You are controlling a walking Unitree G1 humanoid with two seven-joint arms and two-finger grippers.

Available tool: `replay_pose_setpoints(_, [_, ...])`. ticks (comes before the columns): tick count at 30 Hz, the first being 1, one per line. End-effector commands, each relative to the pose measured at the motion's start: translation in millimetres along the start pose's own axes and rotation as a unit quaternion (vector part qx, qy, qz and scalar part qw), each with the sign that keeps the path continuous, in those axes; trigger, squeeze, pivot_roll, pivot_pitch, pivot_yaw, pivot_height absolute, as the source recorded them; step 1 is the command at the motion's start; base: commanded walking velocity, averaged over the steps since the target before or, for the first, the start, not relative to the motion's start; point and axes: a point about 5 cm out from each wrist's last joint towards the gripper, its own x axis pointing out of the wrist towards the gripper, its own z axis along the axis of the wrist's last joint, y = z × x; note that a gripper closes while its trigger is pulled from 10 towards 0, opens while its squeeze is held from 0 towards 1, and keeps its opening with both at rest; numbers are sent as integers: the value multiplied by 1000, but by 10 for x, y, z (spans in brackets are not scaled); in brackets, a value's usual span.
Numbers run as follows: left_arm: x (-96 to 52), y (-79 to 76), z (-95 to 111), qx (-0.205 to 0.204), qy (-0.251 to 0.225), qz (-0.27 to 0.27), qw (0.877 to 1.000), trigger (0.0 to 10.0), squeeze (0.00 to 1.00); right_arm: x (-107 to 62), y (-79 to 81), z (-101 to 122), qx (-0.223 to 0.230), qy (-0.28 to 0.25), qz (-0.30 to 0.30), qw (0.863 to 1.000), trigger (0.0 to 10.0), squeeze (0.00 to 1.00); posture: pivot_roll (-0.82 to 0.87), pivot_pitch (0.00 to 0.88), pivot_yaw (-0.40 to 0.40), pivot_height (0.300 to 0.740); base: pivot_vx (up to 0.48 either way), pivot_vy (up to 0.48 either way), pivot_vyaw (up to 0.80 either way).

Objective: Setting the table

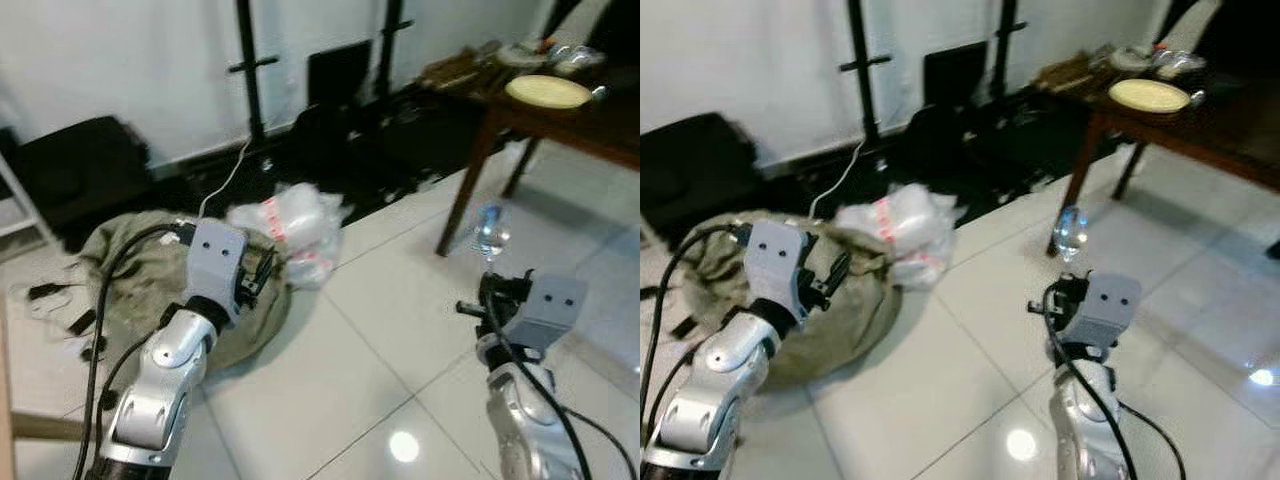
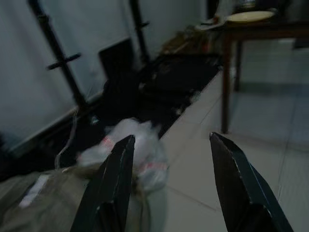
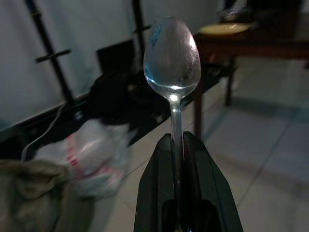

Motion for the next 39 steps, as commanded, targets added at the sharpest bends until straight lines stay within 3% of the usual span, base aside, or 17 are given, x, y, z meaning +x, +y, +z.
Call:
replay_pose_setpoints(1, [-9, 11, -50, 3, 10, 3, 1000, 10000, 0, -28, 9, -42, 4, 7, 0, 1000, 10000, 0, -78, 0, 100, 740, 0, 0, -800])
replay_pose_setpoints(12, [2, -2, -52, 1, 9, 1, 1000, 10000, 0, -20, 5, -34, 3, 6, 0, 1000, 10000, 0, -83, 0, 100, 740, 0, 0, -800])
replay_pose_setpoints(29, [-60, 61, -228, -73, 61, 39, 995, 10000, 0, -38, 12, -56, 2, 11, 3, 1000, 10000, 0, -78, 0, 93, 740, 0, 0, -800])
replay_pose_setpoints(39, [-100, 92, -213, -73, 54, 52, 994, 10000, 0, -18, 53, -67, 1, 17, 18, 1000, 10000, 0, -62, 0, 66, 740, 0, 0, -800])
